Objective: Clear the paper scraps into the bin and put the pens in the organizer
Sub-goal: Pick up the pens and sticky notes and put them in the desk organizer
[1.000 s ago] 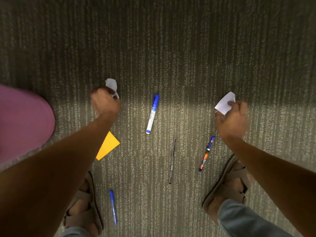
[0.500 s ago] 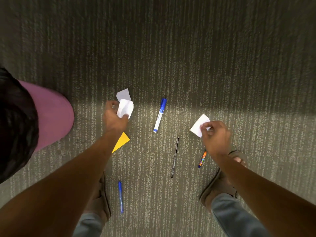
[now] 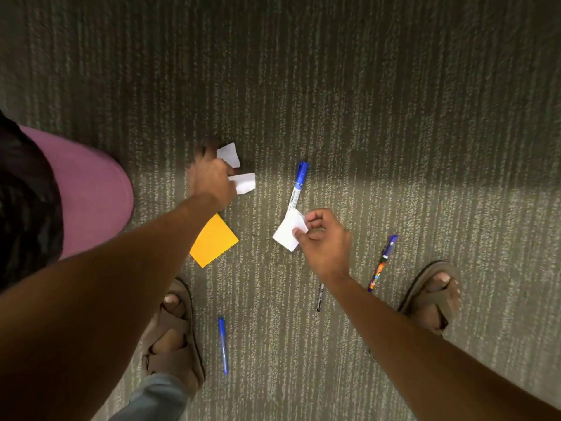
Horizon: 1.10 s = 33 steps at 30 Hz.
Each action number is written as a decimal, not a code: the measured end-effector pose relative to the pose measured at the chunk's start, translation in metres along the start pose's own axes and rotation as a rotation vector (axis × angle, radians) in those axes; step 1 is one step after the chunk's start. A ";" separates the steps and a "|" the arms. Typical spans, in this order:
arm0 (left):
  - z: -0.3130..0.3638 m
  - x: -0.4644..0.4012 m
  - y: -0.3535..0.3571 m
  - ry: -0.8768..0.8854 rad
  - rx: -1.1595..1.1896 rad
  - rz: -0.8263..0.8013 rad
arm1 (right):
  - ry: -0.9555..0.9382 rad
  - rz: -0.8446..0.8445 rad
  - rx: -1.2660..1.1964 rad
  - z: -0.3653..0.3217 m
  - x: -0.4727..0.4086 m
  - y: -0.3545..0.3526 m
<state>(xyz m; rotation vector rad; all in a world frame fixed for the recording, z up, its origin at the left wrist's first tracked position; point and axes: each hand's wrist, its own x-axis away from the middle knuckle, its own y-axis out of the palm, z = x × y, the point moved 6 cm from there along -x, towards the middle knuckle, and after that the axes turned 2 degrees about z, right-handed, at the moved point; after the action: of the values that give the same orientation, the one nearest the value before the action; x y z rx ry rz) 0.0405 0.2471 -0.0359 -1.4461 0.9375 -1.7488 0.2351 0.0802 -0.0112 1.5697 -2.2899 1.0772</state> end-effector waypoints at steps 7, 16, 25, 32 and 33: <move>0.011 0.016 0.016 -0.122 0.232 -0.017 | 0.137 0.068 -0.155 0.013 0.022 -0.008; 0.051 0.080 0.034 -0.338 0.878 -0.363 | 0.247 0.108 -0.191 -0.007 0.027 -0.051; 0.074 0.141 -0.023 -0.322 1.209 -0.589 | 0.350 -0.002 -0.256 -0.070 0.044 -0.069; 0.026 0.182 -0.112 -0.447 1.429 -0.337 | 0.258 -0.228 -0.251 -0.182 0.064 -0.048; 0.009 0.188 -0.125 -0.478 1.466 -0.271 | 0.242 -0.268 -0.255 -0.202 0.069 -0.037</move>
<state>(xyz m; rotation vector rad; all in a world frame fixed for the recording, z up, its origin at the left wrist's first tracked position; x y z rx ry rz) 0.0133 0.1503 0.1671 -0.8327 -0.7613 -1.4712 0.1858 0.1510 0.1877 1.4993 -1.9073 0.8207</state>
